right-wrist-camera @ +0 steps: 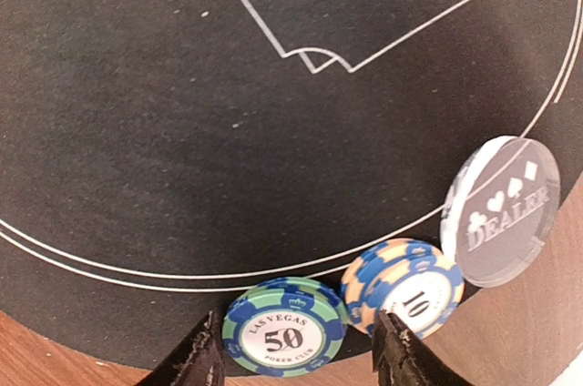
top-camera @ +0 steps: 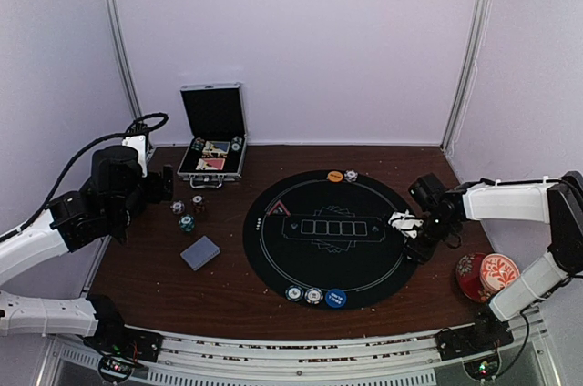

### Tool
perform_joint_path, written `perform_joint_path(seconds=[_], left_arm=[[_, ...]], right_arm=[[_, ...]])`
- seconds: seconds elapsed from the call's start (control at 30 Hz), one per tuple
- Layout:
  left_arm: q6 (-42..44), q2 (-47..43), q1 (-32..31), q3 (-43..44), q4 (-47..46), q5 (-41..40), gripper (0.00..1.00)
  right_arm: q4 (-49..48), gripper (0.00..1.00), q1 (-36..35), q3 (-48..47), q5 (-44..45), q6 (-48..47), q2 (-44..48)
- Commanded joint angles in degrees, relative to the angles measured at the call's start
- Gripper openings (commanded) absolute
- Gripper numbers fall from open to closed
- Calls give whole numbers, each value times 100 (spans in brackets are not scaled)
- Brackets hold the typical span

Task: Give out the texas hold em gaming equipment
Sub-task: Place the poker chips pile in the dealer area, then pick up the pile of poker chips from the pile of poker chips.

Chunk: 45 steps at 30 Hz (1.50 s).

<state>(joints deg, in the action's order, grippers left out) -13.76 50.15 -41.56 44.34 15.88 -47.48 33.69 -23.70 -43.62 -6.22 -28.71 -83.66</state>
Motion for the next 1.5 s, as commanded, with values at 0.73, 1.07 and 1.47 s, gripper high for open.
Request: perform_joint_path(seconds=[0.73, 1.07, 1.47], left_arm=[[-144, 1618, 40, 649, 684, 404, 98], [-924, 3327, 705, 1362, 1524, 2443, 98], [-1420, 4018, 1588, 1540, 1527, 3726, 98]], right_arm=[[850, 92, -238, -1907, -591, 256, 356], [277, 96, -1195, -2394, -300, 630, -35], [-360, 99, -1444, -1756, 99, 693, 269]])
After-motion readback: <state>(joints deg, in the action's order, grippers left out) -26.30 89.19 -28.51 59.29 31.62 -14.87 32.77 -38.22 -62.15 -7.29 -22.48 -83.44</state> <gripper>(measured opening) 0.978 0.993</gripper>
